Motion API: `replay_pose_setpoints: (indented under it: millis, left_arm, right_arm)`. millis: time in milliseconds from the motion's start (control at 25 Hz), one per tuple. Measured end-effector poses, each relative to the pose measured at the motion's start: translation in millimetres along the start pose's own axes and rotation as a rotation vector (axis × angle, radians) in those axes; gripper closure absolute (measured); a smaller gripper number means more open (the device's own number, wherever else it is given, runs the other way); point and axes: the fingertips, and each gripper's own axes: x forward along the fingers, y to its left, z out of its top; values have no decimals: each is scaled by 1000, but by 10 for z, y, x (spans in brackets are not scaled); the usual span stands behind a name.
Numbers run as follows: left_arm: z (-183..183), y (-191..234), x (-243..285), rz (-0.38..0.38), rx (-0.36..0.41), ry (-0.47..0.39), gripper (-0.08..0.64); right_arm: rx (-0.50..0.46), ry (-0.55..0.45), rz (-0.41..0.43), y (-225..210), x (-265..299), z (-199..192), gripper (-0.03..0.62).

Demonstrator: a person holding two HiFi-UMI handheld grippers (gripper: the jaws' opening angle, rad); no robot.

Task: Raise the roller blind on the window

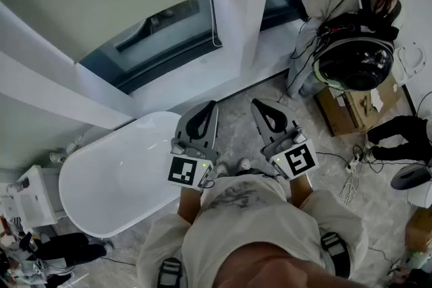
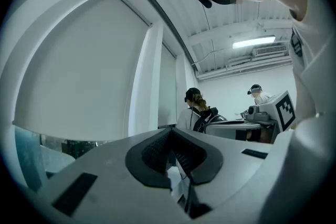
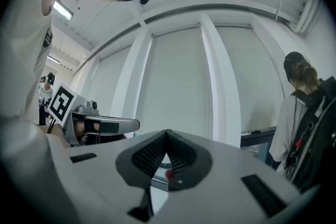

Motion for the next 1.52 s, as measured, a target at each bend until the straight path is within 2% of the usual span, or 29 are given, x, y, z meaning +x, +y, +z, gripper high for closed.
replay_pose_setpoints:
  millis: [280, 480, 640, 840, 1080, 1360, 1520]
  left_arm:
    - [-80, -60, 78, 12, -4, 12, 552]
    - [-111, -119, 156, 34, -3, 16, 552]
    - [-124, -73, 191, 60, 1, 22, 552]
    - [-135, 88, 249, 83, -14, 15, 552]
    - [-152, 428, 291, 74, -21, -2, 552]
    - [-187, 768, 538, 34, -20, -3, 552]
    - [-185, 971, 643, 9, -25, -3, 552]
  right_arm:
    - [22, -17, -31, -136, -11, -21, 531]
    - [-2, 0, 22, -170, -2, -85, 531]
    - [-5, -33, 46, -187, 89, -44, 531]
    - [7, -12, 56, -237, 260, -99, 531]
    - [8, 14, 20, -261, 585, -176, 531]
    - [-19, -6, -29, -386, 973, -142, 531]
    - [-23, 22, -38, -400, 1189, -149, 531]
